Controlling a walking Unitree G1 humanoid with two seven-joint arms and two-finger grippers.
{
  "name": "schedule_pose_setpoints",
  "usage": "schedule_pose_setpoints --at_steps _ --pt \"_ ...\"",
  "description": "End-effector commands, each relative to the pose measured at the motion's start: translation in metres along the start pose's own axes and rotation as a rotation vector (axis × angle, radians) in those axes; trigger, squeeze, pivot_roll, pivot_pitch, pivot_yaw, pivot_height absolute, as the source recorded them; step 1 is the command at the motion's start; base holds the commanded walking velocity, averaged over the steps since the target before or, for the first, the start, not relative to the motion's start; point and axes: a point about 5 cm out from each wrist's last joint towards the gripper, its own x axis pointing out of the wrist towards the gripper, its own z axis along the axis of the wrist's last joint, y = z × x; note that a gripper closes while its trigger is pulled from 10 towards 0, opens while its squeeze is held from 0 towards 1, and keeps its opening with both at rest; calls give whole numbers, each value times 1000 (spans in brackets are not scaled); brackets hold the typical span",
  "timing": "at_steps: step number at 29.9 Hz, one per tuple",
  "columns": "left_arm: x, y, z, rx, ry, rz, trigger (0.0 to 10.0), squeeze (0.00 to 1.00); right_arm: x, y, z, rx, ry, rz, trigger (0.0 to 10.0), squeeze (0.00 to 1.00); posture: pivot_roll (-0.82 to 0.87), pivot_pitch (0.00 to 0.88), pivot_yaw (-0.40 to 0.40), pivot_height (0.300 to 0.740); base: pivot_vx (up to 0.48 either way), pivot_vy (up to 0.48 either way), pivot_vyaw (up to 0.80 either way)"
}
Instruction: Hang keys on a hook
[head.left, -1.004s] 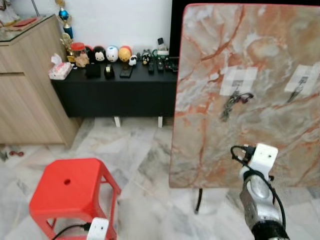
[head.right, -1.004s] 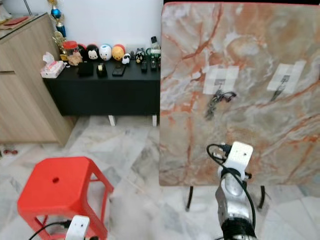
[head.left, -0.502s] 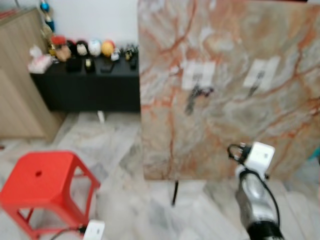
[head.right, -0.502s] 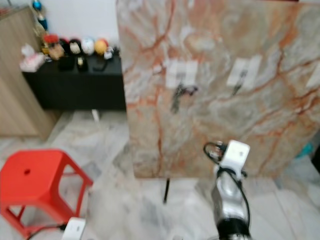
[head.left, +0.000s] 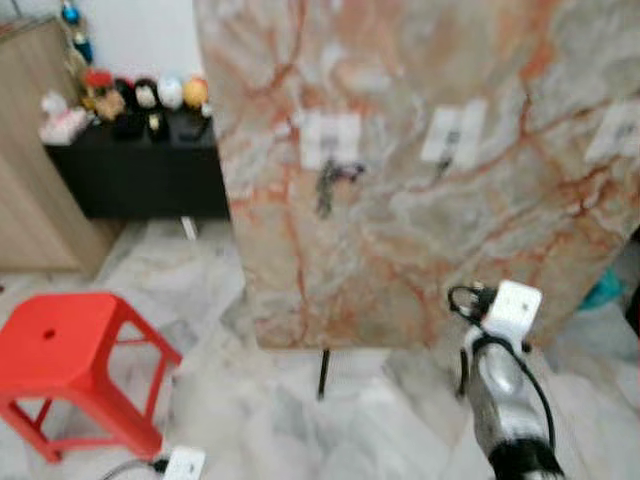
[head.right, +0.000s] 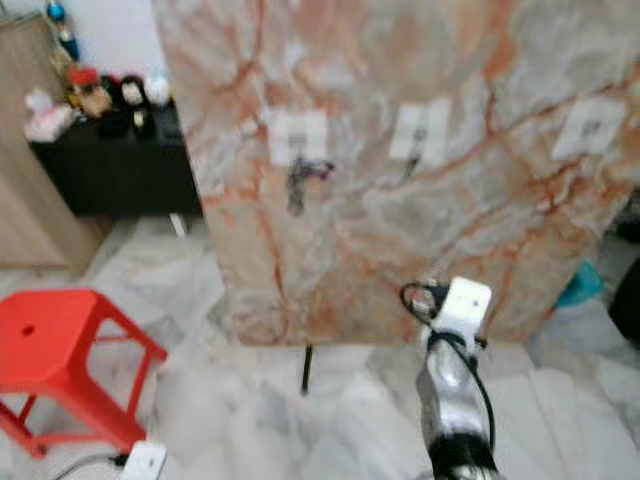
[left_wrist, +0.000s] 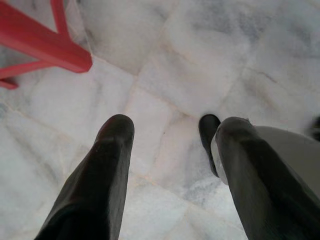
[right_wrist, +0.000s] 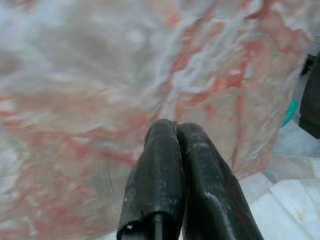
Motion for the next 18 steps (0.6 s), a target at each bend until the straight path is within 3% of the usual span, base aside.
schedule_pose_setpoints --at_steps 1,7,18 --pt "0 -7 -3 11 17 -19 10000 0 2 -8 5 1 -20 -29 10000 0 -31 0 -12 740 0 -326 0" --pt "1 -11 -2 10 15 -24 10000 0 3 -13 7 -5 -26 -40 10000 0 -40 0 -12 740 0 -328 0" --pt "3 -12 12 -27 -33 -15 10000 0 6 -16 12 -9 -38 -79 10000 0 -39 0 -13 740 0 0 0"
